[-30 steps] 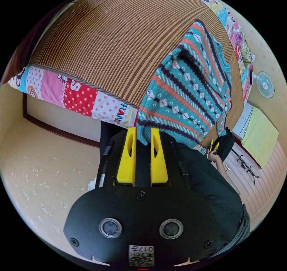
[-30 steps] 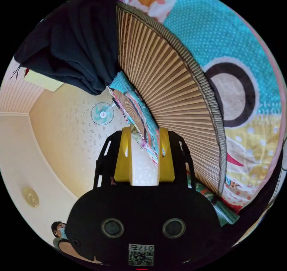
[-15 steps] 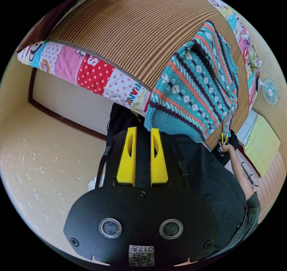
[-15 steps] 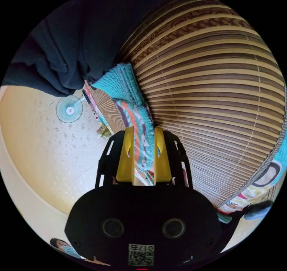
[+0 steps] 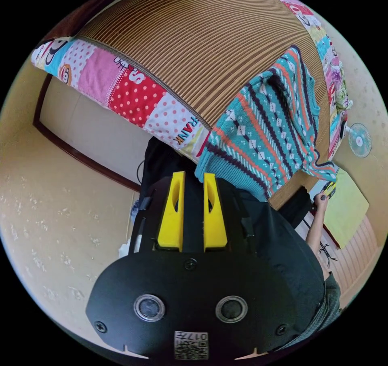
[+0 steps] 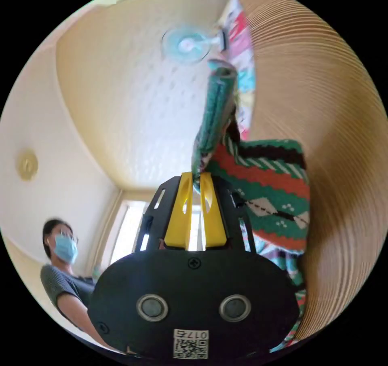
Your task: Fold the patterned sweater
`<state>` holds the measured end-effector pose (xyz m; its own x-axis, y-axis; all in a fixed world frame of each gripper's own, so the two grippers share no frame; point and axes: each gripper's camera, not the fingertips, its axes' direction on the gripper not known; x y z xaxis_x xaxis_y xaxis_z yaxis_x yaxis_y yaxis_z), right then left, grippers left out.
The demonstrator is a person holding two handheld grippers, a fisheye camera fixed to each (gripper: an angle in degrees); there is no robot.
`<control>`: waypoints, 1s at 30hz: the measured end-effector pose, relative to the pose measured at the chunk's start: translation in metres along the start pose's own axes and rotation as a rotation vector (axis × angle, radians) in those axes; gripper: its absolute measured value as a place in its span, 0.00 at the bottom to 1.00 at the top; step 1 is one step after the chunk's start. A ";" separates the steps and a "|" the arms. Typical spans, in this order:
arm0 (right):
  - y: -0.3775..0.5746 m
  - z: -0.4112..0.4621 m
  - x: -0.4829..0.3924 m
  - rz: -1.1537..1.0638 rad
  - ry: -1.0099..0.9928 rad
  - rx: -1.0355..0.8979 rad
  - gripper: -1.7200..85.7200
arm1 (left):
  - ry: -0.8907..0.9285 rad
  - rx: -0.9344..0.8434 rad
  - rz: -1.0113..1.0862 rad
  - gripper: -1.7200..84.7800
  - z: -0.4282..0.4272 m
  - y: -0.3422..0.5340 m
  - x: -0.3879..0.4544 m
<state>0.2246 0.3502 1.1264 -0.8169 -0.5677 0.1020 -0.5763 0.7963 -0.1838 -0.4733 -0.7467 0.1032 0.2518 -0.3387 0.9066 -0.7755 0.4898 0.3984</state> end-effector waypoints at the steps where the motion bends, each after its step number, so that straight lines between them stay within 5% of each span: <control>1: 0.015 0.048 -0.018 -0.064 -0.024 -0.128 0.06 | 0.003 -0.001 0.011 0.11 -0.005 -0.007 -0.001; 5: 0.086 0.182 -0.041 -0.167 0.101 -0.442 0.08 | 0.001 -0.002 0.077 0.12 -0.020 -0.029 0.000; 9: 0.155 0.251 0.018 -0.034 0.212 -0.718 0.05 | -0.033 -0.023 0.188 0.13 -0.035 -0.058 0.002; 14: 0.187 0.174 0.069 0.101 0.429 -0.662 0.05 | -0.101 -0.110 0.294 0.15 -0.039 -0.089 -0.014; 22: 0.185 0.009 0.103 0.295 1.135 -0.685 0.18 | -0.215 -0.350 0.388 0.21 -0.006 -0.133 -0.078; 30: 0.173 0.022 0.173 0.516 1.058 -0.777 0.12 | -0.038 -0.426 0.394 0.12 0.008 -0.182 -0.129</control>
<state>-0.0160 0.3855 1.0905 -0.3681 -0.0343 0.9291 0.2066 0.9713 0.1177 -0.3692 -0.7990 -0.0875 -0.0358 -0.0906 0.9952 -0.5035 0.8619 0.0603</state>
